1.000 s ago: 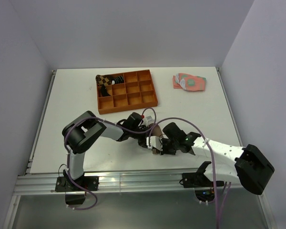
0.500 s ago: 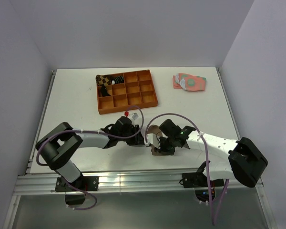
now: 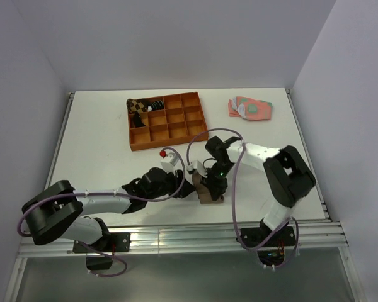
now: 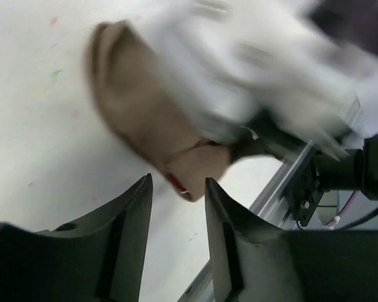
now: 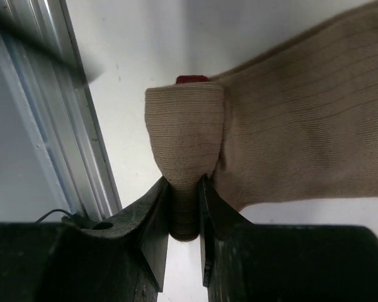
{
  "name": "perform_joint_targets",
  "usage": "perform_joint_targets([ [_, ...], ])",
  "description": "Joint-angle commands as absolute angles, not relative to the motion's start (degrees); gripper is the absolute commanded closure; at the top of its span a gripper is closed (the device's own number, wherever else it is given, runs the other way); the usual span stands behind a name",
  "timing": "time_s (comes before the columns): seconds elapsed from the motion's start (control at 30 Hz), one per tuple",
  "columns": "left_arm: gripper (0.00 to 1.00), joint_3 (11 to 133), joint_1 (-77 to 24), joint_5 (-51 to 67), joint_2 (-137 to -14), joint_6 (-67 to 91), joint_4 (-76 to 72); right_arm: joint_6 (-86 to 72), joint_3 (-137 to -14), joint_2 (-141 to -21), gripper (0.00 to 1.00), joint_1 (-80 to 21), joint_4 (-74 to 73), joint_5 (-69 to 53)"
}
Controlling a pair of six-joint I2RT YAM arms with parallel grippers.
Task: Roll the socks
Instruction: Roll the sock at the center of the board.
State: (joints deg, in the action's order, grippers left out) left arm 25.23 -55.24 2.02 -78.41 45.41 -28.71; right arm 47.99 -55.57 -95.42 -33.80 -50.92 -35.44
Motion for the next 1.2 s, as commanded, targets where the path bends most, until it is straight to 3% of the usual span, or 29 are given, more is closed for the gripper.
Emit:
perform_joint_targets([
  [0.0,0.54,25.2,-57.7,-0.9,-77.2,37.5,-35.3,50.2,-61.3,-101.5,0.83,-31.5,-57.7,-38.9],
  [0.3,0.47,27.2,-60.2,2.4,-85.2,31.6,-42.4,49.4,-67.6,-111.9,0.83,-29.7,-61.9,-39.2],
  [0.83,0.46,33.9,-62.7,3.6,-96.0,28.7,-43.7,48.4,-66.8,-112.3,0.83,-29.8,-61.3,-38.5],
  [1.17,0.49,32.0,-62.8,4.0,-98.3,30.8,-46.1,46.8,-66.7,-111.0,0.83,-29.7,-60.0,-38.6],
])
